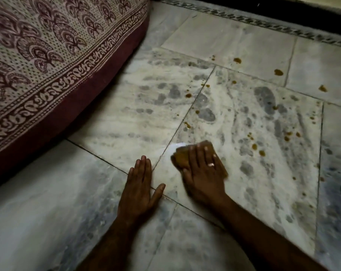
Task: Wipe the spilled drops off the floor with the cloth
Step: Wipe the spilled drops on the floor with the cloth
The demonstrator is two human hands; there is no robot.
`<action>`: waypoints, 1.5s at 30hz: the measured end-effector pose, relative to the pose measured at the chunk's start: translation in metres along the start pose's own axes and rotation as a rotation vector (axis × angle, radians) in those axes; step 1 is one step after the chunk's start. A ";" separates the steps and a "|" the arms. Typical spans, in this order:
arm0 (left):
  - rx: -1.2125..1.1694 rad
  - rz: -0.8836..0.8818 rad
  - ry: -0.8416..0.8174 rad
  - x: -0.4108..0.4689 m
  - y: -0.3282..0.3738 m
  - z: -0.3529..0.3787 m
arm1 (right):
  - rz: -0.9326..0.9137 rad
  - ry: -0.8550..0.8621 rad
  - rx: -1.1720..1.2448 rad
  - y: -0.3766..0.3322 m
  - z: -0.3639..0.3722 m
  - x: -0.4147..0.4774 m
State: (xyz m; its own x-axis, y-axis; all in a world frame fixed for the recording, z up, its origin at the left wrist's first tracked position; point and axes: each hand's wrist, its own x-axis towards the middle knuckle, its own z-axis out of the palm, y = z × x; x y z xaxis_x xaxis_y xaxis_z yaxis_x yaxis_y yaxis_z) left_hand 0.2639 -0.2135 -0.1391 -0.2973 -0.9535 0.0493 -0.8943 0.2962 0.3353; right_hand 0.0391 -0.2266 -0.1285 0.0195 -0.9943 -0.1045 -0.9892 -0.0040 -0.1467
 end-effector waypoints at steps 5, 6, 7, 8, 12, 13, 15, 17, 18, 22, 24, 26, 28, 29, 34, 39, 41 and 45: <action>0.043 0.058 0.053 -0.004 0.000 -0.001 | -0.269 -0.040 0.004 -0.071 -0.001 0.034; 0.042 0.072 0.078 -0.004 0.001 0.000 | -0.343 -0.024 -0.003 -0.069 0.000 0.021; 0.022 0.060 0.105 -0.006 0.001 -0.001 | -0.404 -0.017 -0.005 -0.067 0.002 0.004; 0.003 0.046 0.118 -0.006 0.006 -0.003 | -0.432 -0.020 -0.002 -0.057 0.004 -0.018; 0.034 0.124 0.102 -0.005 0.028 -0.003 | -0.423 -0.027 -0.016 0.015 0.002 -0.086; 0.052 0.170 0.082 -0.004 0.039 0.001 | -0.371 -0.019 -0.039 0.036 -0.001 -0.089; 0.069 0.215 0.039 0.001 0.061 0.011 | -0.203 0.011 -0.067 0.056 -0.014 -0.072; 0.057 0.211 0.004 0.008 0.086 0.022 | -0.061 -0.010 -0.055 0.056 -0.018 -0.052; 0.047 0.208 -0.011 0.010 0.097 0.028 | -0.048 -0.001 -0.053 0.053 -0.015 -0.053; 0.085 0.254 -0.082 0.012 0.113 0.038 | -0.204 0.052 -0.047 0.077 0.006 -0.131; 0.093 0.285 -0.114 0.009 0.121 0.039 | -0.144 0.051 -0.063 0.119 0.004 -0.184; 0.109 0.297 -0.138 0.006 0.132 0.044 | 0.058 0.083 -0.070 0.162 -0.007 -0.206; 0.116 0.312 -0.173 0.004 0.142 0.049 | 0.256 0.066 -0.104 0.184 -0.021 -0.187; 0.120 0.321 -0.181 0.005 0.144 0.052 | 0.315 0.029 -0.079 0.183 -0.024 -0.169; 0.152 0.315 -0.198 0.003 0.153 0.053 | 0.101 0.025 -0.043 0.159 -0.007 -0.186; 0.130 0.401 -0.211 0.001 0.201 0.061 | 0.378 0.116 -0.023 0.209 -0.011 -0.253; 0.099 0.451 -0.207 0.002 0.231 0.069 | 0.526 0.080 -0.028 0.220 -0.023 -0.215; 0.071 0.519 -0.183 0.006 0.280 0.079 | 0.386 0.036 -0.037 0.199 -0.021 -0.182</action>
State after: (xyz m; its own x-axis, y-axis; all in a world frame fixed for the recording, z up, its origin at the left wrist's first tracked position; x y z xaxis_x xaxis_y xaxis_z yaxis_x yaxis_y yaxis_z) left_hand -0.0147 -0.1315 -0.1194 -0.7529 -0.6577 0.0246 -0.6331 0.7340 0.2458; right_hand -0.1644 -0.0487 -0.1180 -0.3595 -0.9266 -0.1100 -0.9274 0.3678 -0.0678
